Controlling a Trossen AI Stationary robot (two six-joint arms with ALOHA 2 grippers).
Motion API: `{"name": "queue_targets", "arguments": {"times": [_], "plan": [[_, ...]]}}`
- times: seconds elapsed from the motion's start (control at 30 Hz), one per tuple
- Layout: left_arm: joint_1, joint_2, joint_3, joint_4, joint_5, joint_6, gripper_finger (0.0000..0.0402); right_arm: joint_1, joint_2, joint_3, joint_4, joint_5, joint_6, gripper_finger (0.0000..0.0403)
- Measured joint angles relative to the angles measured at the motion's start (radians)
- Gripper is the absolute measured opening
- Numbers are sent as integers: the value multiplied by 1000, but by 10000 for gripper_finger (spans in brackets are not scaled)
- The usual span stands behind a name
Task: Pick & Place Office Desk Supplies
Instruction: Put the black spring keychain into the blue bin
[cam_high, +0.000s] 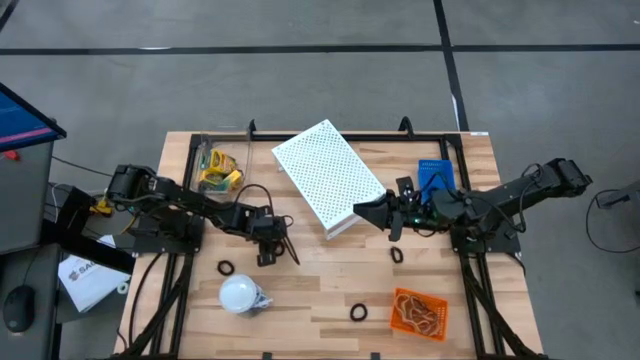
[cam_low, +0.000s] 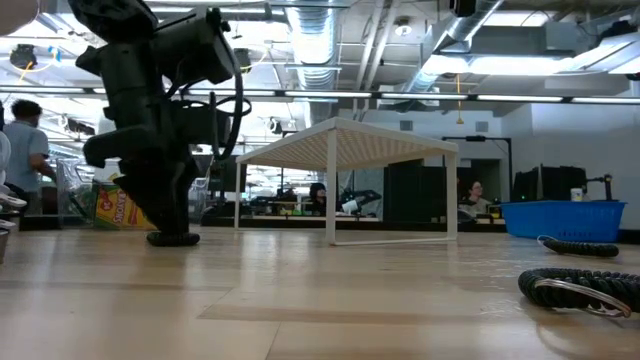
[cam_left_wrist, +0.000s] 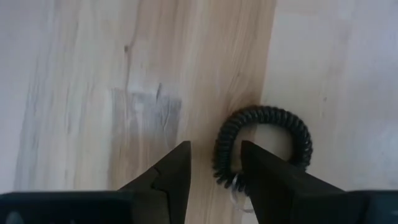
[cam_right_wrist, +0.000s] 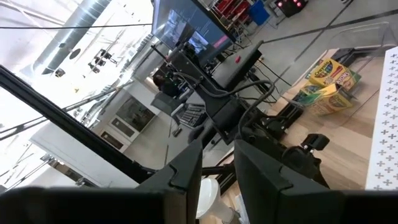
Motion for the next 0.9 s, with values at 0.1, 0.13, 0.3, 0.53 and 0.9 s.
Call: {"name": "queue_targets", "arguments": {"times": [0.1, 0.13, 0.3, 0.53, 0.9], "plan": [[0, -1, -10, 6, 0, 0, 131, 0, 0, 0, 2, 0, 0, 91], [0, -1, -12, 7, 0, 0, 131, 0, 0, 0, 3, 0, -1, 91], [0, -1, -12, 7, -14, -1, 95, 0, 0, 0, 8, 1, -16, 91], [-1, -2, -12, 13, -29, -52, 15, 0, 0, 0, 12, 15, -25, 91], [0, -247, -13, 137, -39, -99, 3, 14, -3, 0, 82, 23, -135, 91]]}}
